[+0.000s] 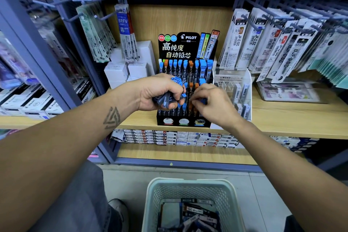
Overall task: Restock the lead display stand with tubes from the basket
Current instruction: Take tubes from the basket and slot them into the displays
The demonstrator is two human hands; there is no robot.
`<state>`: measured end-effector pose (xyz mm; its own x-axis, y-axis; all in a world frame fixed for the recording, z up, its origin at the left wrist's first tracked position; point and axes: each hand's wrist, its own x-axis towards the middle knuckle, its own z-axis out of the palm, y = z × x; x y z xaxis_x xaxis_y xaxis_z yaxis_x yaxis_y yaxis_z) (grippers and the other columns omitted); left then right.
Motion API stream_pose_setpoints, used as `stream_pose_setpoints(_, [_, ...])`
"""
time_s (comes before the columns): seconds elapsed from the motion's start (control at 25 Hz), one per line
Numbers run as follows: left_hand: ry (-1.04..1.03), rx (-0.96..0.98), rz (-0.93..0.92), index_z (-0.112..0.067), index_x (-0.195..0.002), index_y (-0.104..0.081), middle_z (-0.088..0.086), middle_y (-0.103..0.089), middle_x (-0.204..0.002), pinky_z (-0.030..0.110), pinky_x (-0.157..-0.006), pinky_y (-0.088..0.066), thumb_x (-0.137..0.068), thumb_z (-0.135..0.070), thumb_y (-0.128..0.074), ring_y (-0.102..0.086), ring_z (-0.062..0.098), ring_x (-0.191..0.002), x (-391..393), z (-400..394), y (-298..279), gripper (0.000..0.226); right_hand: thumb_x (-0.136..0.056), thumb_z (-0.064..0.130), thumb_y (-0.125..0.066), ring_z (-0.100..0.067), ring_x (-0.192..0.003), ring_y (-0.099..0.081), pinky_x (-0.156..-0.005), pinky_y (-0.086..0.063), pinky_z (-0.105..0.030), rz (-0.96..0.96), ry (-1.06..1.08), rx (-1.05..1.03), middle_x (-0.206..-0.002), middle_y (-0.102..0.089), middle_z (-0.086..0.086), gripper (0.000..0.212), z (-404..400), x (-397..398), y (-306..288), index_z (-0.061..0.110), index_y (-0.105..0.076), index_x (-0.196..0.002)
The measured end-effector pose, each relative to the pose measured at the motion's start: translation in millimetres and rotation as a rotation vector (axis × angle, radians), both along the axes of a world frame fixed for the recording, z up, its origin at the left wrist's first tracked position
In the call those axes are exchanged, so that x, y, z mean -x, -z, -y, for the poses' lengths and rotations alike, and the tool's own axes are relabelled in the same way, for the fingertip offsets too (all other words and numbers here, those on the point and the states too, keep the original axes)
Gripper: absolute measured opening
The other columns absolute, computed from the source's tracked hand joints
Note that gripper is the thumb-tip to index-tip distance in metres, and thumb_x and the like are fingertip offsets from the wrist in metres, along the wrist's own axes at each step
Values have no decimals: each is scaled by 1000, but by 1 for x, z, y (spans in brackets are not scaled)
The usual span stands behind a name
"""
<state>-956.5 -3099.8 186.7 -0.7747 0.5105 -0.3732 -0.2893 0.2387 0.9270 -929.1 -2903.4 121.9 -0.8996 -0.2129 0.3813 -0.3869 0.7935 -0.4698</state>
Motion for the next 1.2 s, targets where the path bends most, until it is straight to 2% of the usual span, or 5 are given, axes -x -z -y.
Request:
stream_pose_setpoints(0.16, [29,-26,14,-7,-89,-53,17,-58,-71,19,-42,-38,-67,8,-53,-47,18,-42,0,-2,4,27,-89,11,-71,-7,-84,-64,-80,-51,-24,90,186,456,-88,-70,10,17,-9,6,-20,26,-75,-84])
stream_pose_setpoints(0.36, [115,-97,19,-5,-95,-52,21,-57,-72,19,-41,-38,-66,9,-50,-48,20,-42,-7,-8,7,32,-89,12,-72,-15,-85,-66,-79,-53,-33,393,-66,861,-93,-76,-7,16,-2,-1,-32,11,-76,-104])
stream_pose_setpoints(0.6, [145,-138,44,-3,-94,-54,22,-57,-76,21,-42,-38,-67,8,-51,-49,19,-44,-7,-14,10,29,-83,-2,-72,-17,-76,-66,-81,-55,-33,436,-146,978,-85,-72,-12,11,-1,-1,-34,2,-74,-94])
stream_pose_setpoints(0.84, [75,-102,105,-5,-98,-56,19,-55,-71,21,-42,-34,-68,10,-52,-45,19,-42,-4,-13,11,34,-87,3,-72,-12,-59,-62,-58,-52,-20,336,44,1183,-73,-70,-7,9,-24,5,-46,2,-71,-95])
stream_pose_setpoints(1.2, [-115,-204,185,-8,-91,-52,15,-58,-72,17,-34,-31,-88,10,-48,-44,11,-40,1,-18,8,19,-83,-7,-70,-19,-71,-70,-69,-58,-24,370,-28,1204,-78,-73,-13,20,-30,4,-44,-4,-70,-104])
